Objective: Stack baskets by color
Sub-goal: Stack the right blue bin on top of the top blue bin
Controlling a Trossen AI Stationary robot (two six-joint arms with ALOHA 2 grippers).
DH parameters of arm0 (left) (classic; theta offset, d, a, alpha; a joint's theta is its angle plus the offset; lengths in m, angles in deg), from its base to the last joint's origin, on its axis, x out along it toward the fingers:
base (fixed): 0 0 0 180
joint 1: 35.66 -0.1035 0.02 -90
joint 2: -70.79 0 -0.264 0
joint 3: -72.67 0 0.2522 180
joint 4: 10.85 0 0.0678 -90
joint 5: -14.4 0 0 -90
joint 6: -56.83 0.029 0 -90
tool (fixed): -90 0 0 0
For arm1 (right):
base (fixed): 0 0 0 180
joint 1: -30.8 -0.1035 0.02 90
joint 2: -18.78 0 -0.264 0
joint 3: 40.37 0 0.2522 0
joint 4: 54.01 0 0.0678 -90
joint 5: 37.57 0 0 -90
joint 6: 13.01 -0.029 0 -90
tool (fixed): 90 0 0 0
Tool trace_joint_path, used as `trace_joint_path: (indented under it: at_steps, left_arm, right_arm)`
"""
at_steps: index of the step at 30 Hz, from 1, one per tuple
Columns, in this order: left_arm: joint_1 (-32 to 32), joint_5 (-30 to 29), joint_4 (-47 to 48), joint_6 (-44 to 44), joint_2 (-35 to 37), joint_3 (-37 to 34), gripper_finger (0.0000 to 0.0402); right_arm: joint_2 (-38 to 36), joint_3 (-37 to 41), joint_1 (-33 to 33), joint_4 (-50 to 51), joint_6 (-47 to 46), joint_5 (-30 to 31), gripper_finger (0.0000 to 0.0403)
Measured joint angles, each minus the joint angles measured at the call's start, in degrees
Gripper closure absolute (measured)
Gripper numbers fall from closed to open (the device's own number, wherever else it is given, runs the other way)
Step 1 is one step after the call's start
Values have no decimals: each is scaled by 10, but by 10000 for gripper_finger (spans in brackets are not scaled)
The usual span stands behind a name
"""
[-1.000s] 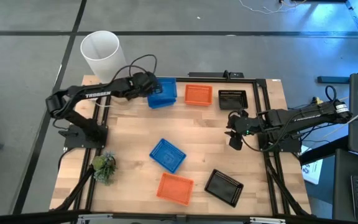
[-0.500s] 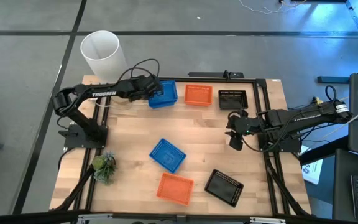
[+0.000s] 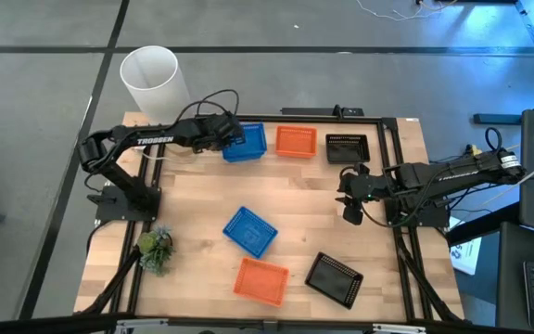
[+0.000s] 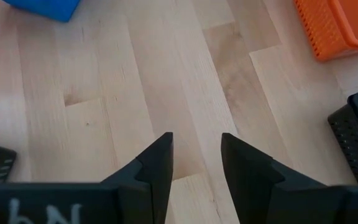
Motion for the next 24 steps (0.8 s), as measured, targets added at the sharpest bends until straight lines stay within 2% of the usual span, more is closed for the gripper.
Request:
trace_joint_path:
  at_steps: [12,24]
  left_arm:
    - [0,-12,0,4,0,0,387]
    - [0,-14,-1,3,0,0,317]
  right_arm:
    - [0,0,0,5,2,0,268]
    - [0,0,0,5,2,0,268]
